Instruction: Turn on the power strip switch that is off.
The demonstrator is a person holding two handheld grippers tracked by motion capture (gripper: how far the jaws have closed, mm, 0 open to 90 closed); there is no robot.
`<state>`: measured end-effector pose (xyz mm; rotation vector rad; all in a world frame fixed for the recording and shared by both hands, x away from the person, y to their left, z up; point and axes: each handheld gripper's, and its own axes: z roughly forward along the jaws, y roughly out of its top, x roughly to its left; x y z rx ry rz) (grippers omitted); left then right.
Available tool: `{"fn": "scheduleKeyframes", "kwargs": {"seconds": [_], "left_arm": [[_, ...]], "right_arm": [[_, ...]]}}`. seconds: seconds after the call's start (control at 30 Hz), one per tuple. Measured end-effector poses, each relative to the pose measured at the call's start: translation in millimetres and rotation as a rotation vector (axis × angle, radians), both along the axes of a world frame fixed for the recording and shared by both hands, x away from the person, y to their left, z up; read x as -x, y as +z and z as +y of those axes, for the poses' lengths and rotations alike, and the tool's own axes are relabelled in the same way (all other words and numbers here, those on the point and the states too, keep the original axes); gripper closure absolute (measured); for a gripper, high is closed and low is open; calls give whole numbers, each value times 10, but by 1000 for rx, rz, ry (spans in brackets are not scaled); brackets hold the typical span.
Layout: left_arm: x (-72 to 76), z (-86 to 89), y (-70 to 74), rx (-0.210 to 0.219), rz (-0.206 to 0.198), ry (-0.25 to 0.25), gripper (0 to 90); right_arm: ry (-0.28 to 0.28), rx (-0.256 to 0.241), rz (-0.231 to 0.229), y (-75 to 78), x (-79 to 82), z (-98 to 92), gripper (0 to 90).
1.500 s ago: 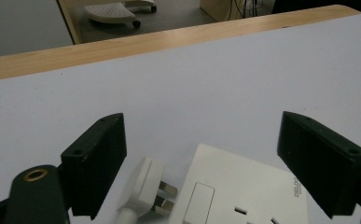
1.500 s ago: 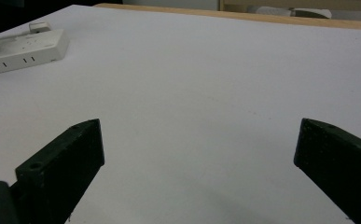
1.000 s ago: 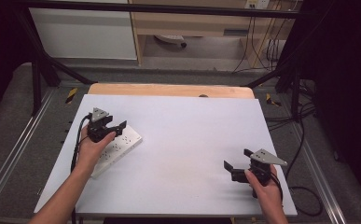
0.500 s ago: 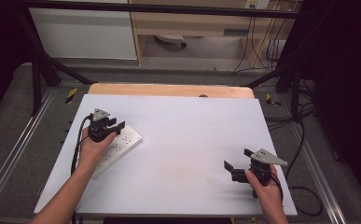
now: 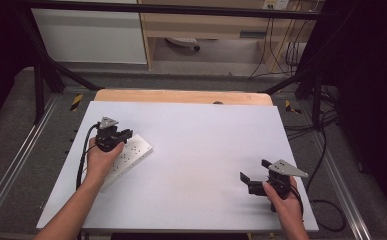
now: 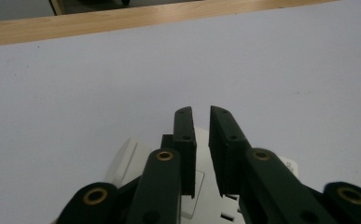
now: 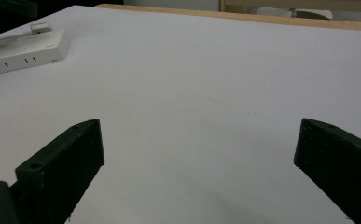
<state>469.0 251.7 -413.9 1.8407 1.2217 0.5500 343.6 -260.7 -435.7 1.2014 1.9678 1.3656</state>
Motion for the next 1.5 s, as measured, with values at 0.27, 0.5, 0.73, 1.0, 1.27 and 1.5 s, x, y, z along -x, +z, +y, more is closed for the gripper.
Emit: {"fn": "scheduleKeyframes", "kwargs": {"seconds": [0.27,0.5,0.73,1.0,1.27,1.5], "left_arm": [[-26,3,-45,-14,28,-3,900],[-28,20,-75,-32,55,2,900],[-1,40,-79,-37,66,3,900],[26,74,-82,-29,72,5,900],[58,100,-121,-25,74,-2,900],[77,115,-143,-25,79,2,900]], "right_arm": [[0,3,1,1,1,-9,20],[0,8,-1,2,2,-12,20],[0,12,-4,5,4,-16,20],[1,16,-7,11,9,-17,20],[1,18,-9,12,8,-14,20],[0,17,-8,13,8,-15,20]]}}
